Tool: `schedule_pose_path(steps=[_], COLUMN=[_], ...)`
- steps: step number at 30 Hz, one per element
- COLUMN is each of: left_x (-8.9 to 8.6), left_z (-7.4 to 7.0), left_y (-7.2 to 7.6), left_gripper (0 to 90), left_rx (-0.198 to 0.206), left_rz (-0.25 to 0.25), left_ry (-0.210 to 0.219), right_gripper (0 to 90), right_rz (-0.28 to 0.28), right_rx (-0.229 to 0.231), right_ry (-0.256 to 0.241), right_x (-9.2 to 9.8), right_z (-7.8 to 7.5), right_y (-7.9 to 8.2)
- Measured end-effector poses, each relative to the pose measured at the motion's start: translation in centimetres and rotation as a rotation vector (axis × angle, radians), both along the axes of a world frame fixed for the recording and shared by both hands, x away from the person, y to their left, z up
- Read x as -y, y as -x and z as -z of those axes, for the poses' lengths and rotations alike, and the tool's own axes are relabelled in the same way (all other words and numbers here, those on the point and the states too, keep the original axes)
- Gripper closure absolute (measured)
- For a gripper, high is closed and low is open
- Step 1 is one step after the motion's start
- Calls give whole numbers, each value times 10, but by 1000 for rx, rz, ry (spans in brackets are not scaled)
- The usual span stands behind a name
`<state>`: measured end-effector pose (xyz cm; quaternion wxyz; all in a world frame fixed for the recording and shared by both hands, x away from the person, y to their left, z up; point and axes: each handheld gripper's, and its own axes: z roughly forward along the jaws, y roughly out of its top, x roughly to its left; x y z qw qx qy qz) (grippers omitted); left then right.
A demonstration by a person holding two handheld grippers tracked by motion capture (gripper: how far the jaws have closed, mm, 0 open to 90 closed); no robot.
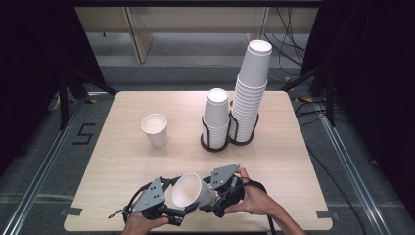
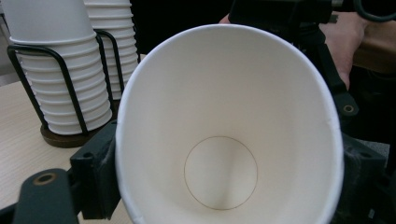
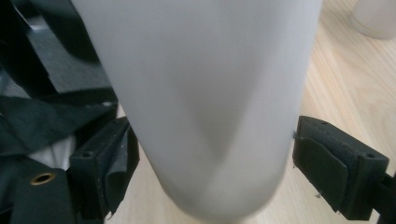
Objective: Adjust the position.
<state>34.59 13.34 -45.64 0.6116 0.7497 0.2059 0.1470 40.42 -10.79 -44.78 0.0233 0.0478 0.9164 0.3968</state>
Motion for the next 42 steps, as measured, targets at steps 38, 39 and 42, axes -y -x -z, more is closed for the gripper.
schedule_pose_path(steps=[38,39,42], left_x=[-9,-11,-17], left_z=[3,2,4], left_y=[-9,-10,-15], left_gripper=[175,174,174], left_rx=[-33,-38,-44], left_rz=[-106,-127,-175], left_ry=[19,-5,-32], right_gripper=[174,179,183], right_rz=[60,79,133], right_rx=[-72,-66,-44], right_ry=[-70,-65,-60], right_x=[14,18,30], right_z=[8,7,5], right_y=[-4,-5,-9])
